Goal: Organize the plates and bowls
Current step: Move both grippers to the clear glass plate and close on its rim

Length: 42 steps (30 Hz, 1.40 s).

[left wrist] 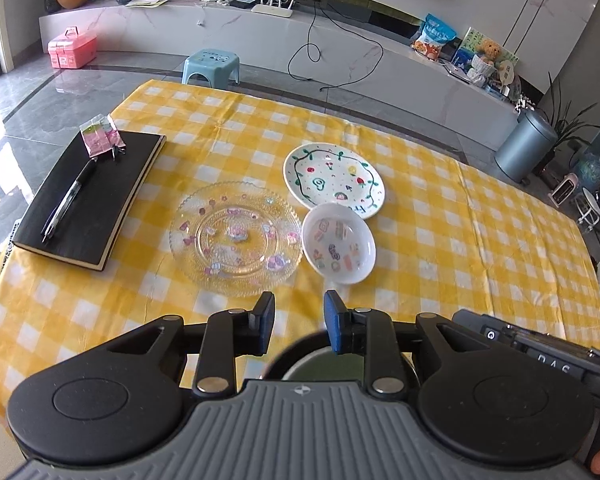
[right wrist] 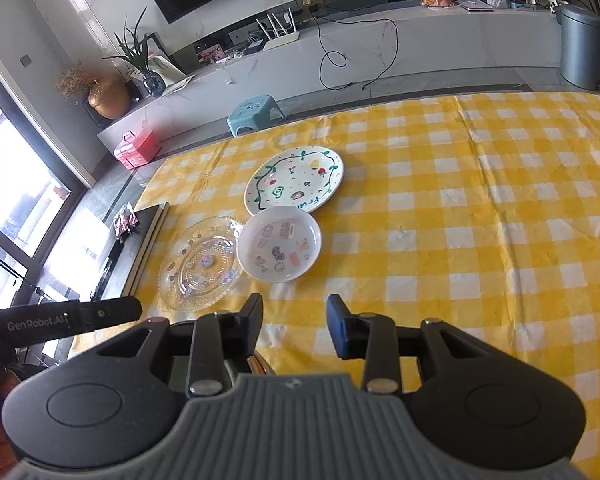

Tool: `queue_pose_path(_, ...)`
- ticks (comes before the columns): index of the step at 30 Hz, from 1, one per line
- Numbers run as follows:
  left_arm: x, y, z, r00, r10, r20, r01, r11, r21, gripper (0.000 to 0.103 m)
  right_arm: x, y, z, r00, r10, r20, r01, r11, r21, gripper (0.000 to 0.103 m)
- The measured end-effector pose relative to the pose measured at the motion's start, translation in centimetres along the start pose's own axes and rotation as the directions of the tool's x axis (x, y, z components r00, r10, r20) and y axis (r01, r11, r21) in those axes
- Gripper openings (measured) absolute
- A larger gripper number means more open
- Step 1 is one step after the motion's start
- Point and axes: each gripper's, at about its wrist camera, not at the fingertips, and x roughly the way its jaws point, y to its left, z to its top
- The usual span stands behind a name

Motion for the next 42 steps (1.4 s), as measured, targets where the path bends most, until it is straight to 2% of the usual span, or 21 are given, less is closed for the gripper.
queue_pose_path(5, 1.7, 1.3, 1.4, 1.0, 0.011, -0.009, -0.012, 1.0, -0.016, 0.031, 2.5, 0.1, 0.8, 0.999, 0.027, -0.043, -0.027, 1.0, 0.001, 0.035)
queue_pose_path(10, 3.7, 3.5, 2.3, 0.998, 0.055, -0.03, -0.056, 0.998, -0.037, 0.031, 5.6, 0.7, 1.7, 0.985, 0.096, -0.144, -0.091, 0.995, 0.037, 0.034)
queue_pose_path(15, 5.4, 6.2, 2.3, 0.995, 0.089, -0.041, -0.092, 0.994, -0.064, 0.037, 8.7, 2.2, 2.8, 0.956, 0.172, -0.238, -0.157, 0.984, 0.081, 0.034)
queue_pose_path(18, 6.1, 7.9, 2.2, 0.995, 0.092, -0.046, -0.096, 0.99, -0.103, 0.039, 10.8, 3.2, 3.5, 0.927, 0.223, -0.303, -0.194, 0.973, 0.123, 0.031)
queue_pose_path(21, 6.7, 9.5, 2.1, 0.995, 0.083, -0.053, -0.09, 0.985, -0.146, 0.043, 12.7, 4.3, 4.1, 0.914, 0.215, -0.343, -0.189, 0.976, 0.106, 0.03)
queue_pose_path(25, 7.6, 10.9, 2.0, 0.994, 0.084, -0.068, -0.095, 0.98, -0.174, 0.044, 15.1, 4.8, 4.7, 0.897, 0.205, -0.391, -0.172, 0.978, 0.12, 0.029)
queue_pose_path(29, 8.7, 11.8, 2.0, 0.996, 0.049, -0.08, -0.065, 0.975, -0.211, 0.044, 16.7, 4.8, 5.2, 0.882, 0.197, -0.427, -0.155, 0.979, 0.13, 0.028)
queue_pose_path(33, 9.6, 12.5, 1.9, 0.997, 0.014, -0.079, -0.033, 0.967, -0.254, 0.044, 18.1, 4.9, 5.4, 0.876, 0.185, -0.446, -0.143, 0.982, 0.128, 0.026)
queue_pose_path(39, 10.5, 12.9, 2.3, 0.997, 0.001, -0.081, -0.023, 0.963, -0.268, 0.044, 19.3, 4.8, 5.6, 0.871, 0.182, -0.455, -0.131, 0.981, 0.142, 0.023)
queue_pose_path(41, 10.8, 13.1, 2.4, 0.997, 0.001, -0.078, -0.022, 0.962, -0.271, 0.04, 19.5, 4.9, 5.6, 0.871, 0.186, -0.455, -0.131, 0.98, 0.149, 0.021)
queue_pose_path(42, 11.0, 13.1, 2.4, 0.997, 0.003, -0.078, -0.024, 0.962, -0.272, 0.035, 19.7, 5.0, 5.6, 0.872, 0.185, -0.454, -0.13, 0.98, 0.15, 0.021)
